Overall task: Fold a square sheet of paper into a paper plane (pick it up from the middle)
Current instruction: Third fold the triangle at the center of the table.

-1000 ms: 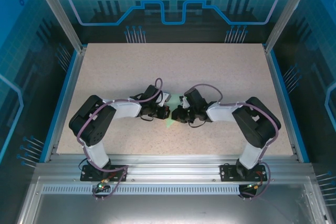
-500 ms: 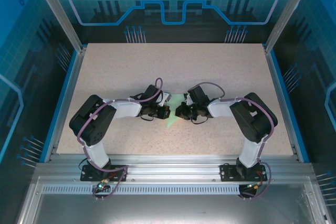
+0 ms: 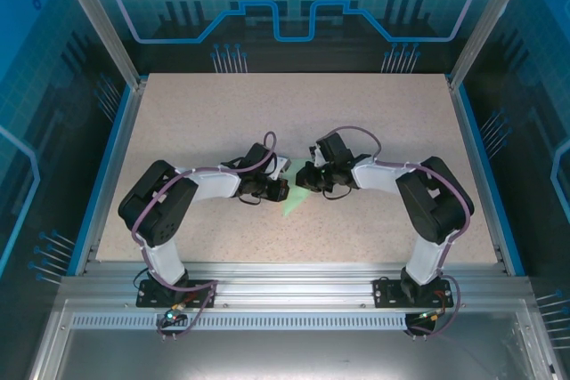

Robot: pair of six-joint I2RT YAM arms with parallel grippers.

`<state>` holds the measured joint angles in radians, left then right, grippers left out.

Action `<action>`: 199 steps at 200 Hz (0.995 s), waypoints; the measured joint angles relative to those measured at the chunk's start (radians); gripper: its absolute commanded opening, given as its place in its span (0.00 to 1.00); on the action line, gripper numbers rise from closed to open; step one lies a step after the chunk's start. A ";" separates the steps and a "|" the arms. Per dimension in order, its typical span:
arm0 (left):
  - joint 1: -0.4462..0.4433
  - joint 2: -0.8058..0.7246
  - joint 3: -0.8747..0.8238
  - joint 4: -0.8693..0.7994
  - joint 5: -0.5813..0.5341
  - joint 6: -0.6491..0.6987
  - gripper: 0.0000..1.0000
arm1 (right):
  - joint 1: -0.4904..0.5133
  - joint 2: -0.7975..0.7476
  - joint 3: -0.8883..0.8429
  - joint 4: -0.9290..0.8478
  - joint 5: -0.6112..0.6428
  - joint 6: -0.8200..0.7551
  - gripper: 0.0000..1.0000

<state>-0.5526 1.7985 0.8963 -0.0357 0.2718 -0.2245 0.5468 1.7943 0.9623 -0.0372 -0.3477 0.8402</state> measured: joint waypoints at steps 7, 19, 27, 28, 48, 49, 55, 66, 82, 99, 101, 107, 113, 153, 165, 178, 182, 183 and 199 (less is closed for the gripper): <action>0.000 0.002 0.002 0.000 0.003 0.000 0.04 | -0.002 0.001 0.000 -0.001 0.001 -0.003 0.12; 0.000 0.003 0.005 -0.003 0.006 0.000 0.04 | -0.003 0.010 0.000 -0.005 0.005 -0.004 0.12; 0.000 0.003 0.005 -0.003 0.006 0.000 0.04 | -0.005 0.020 0.000 -0.005 0.007 -0.003 0.12; 0.000 0.003 0.005 -0.003 0.006 0.000 0.04 | -0.005 0.021 -0.001 -0.005 0.008 -0.003 0.12; 0.000 0.003 0.005 -0.004 0.006 0.000 0.04 | -0.010 0.043 -0.023 0.003 0.013 -0.003 0.12; 0.000 0.003 0.005 -0.004 0.006 0.000 0.04 | -0.011 0.043 -0.025 0.003 0.013 -0.003 0.12; 0.000 0.003 0.005 -0.003 0.006 0.000 0.04 | -0.015 0.046 -0.038 0.005 0.014 -0.003 0.12; 0.000 0.003 0.005 -0.003 0.007 0.004 0.04 | -0.026 0.047 -0.052 0.024 0.000 0.000 0.12; 0.000 0.003 0.005 -0.003 0.008 0.011 0.04 | -0.035 0.046 -0.054 0.029 -0.009 0.001 0.13; 0.000 0.003 0.005 -0.002 0.010 0.015 0.04 | -0.044 0.040 -0.054 0.022 -0.011 -0.002 0.13; 0.000 0.003 0.005 -0.002 0.010 0.016 0.04 | -0.045 0.039 -0.054 0.021 -0.011 -0.003 0.13; 0.000 0.003 0.005 -0.003 0.011 0.016 0.04 | -0.049 0.033 -0.054 0.013 -0.007 -0.005 0.14; 0.000 0.003 0.005 -0.003 0.011 0.017 0.04 | -0.054 0.025 -0.054 0.003 -0.005 -0.008 0.14; 0.000 0.003 0.005 -0.003 0.014 0.018 0.04 | -0.072 -0.004 -0.026 -0.036 -0.003 -0.032 0.14; 0.000 0.003 0.005 -0.003 0.014 0.018 0.04 | -0.072 -0.004 -0.018 -0.035 -0.005 -0.034 0.15; 0.000 0.003 0.005 -0.003 0.014 0.018 0.04 | -0.072 -0.001 -0.018 -0.032 -0.008 -0.033 0.15; 0.000 0.003 0.005 -0.003 0.014 0.018 0.04 | -0.072 0.000 -0.018 -0.032 -0.008 -0.034 0.15; 0.000 0.003 0.005 -0.003 0.014 0.018 0.04 | -0.072 0.001 -0.018 -0.032 -0.008 -0.034 0.15; 0.000 0.003 0.005 -0.003 0.014 0.018 0.04 | -0.072 0.024 -0.016 -0.034 -0.002 -0.034 0.15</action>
<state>-0.5526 1.8019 0.9012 -0.0387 0.2859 -0.2070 0.4744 1.8183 0.9463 -0.0715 -0.3492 0.8059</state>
